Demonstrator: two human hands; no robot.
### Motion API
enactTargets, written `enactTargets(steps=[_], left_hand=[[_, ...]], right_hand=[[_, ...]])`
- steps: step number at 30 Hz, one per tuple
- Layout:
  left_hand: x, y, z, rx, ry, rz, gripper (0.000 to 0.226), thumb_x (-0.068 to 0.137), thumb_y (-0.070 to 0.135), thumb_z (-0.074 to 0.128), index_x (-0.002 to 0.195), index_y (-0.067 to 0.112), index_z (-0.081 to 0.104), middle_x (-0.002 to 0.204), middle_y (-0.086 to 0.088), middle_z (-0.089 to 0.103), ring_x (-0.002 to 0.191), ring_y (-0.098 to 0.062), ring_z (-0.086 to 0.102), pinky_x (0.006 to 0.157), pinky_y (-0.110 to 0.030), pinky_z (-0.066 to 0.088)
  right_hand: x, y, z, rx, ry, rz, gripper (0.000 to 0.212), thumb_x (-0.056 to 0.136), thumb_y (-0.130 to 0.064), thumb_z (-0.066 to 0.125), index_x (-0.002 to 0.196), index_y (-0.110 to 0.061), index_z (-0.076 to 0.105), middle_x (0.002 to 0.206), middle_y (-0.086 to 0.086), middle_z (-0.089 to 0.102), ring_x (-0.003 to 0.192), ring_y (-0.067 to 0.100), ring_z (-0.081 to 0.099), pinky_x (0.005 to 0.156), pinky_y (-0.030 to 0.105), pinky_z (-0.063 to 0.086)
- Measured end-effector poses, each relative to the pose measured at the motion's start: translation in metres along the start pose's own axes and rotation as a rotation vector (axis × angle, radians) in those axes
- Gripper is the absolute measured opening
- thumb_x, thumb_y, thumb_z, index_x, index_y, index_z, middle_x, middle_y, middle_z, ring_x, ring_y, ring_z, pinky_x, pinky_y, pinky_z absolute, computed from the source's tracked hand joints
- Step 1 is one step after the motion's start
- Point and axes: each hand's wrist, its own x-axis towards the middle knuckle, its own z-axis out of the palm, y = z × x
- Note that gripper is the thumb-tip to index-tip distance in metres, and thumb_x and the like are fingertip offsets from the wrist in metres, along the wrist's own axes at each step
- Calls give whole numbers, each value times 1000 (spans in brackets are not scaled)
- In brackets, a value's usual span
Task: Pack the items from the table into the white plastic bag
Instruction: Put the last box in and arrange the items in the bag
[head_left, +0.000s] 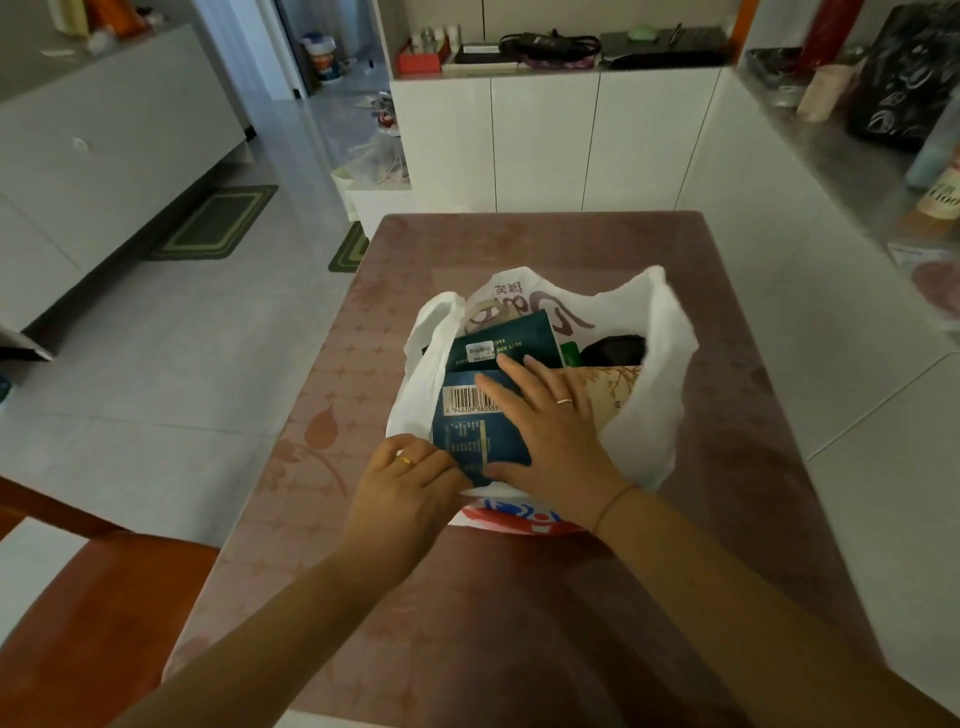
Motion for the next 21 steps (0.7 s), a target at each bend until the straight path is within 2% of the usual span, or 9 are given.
enactTargets(steps=[2,5,8,11,13,15,17,19,21], left_hand=[[4,-3,-2,-27,32,-1,14,67,26,80,72,16,71,71,0,68,66,-20,64,82,-31,43],[10,-7,-3,-43,20,30,16,69,28,77,71,14,70,71,-1,68,66,-20,64,83,-32,45],[14,-6,1,-79,6,22,18,73,30,73,69,13,68,70,-1,68,66,-21,64,83,-32,44],[18,-10,4,-164,25,-78,31,82,36,55,69,13,70,69,-2,68,66,-23,65,81,-31,38],[20,-14,2,-219,101,-156,32,81,39,55,74,12,72,75,-3,69,73,-25,65,79,-34,41],[22,-17,1,-233,220,-326,37,79,45,60,90,12,70,91,-8,66,86,-26,60,79,-38,45],[29,-20,-2,-261,283,-585,59,73,60,63,114,17,59,112,-9,57,104,-25,50,88,-40,42],[41,-22,-2,-359,241,-762,79,65,68,62,127,23,44,127,-5,46,117,-22,44,96,-41,37],[53,-22,0,-451,186,-816,74,66,68,61,124,27,43,126,1,45,118,-18,42,98,-42,38]], right_hand=[[7,1,11,-44,9,19,90,74,-54,66,147,-34,18,154,-2,23,142,23,16,115,46,2],[5,4,21,-23,15,4,78,70,-42,73,139,-31,37,138,1,43,128,27,36,108,46,19],[3,12,21,-58,-91,11,73,72,-31,74,135,-32,36,136,0,39,127,26,33,107,44,23],[10,8,12,-58,-143,12,72,77,-28,69,139,-31,31,142,-2,33,132,24,27,110,41,20],[8,2,0,70,-143,-2,70,81,-27,67,141,-27,32,147,-2,31,137,21,25,115,40,18],[-4,1,-13,316,16,-18,59,83,-27,66,137,-21,43,146,0,36,135,15,31,113,37,31],[-19,8,-23,321,422,-4,48,83,-29,64,128,-17,53,138,3,44,128,13,38,105,35,41],[-28,19,-30,233,730,234,55,78,-34,68,128,-18,49,136,5,42,126,20,40,102,42,43],[-28,32,-38,247,747,579,83,70,-39,75,139,-19,35,144,8,35,131,26,33,103,52,39]])
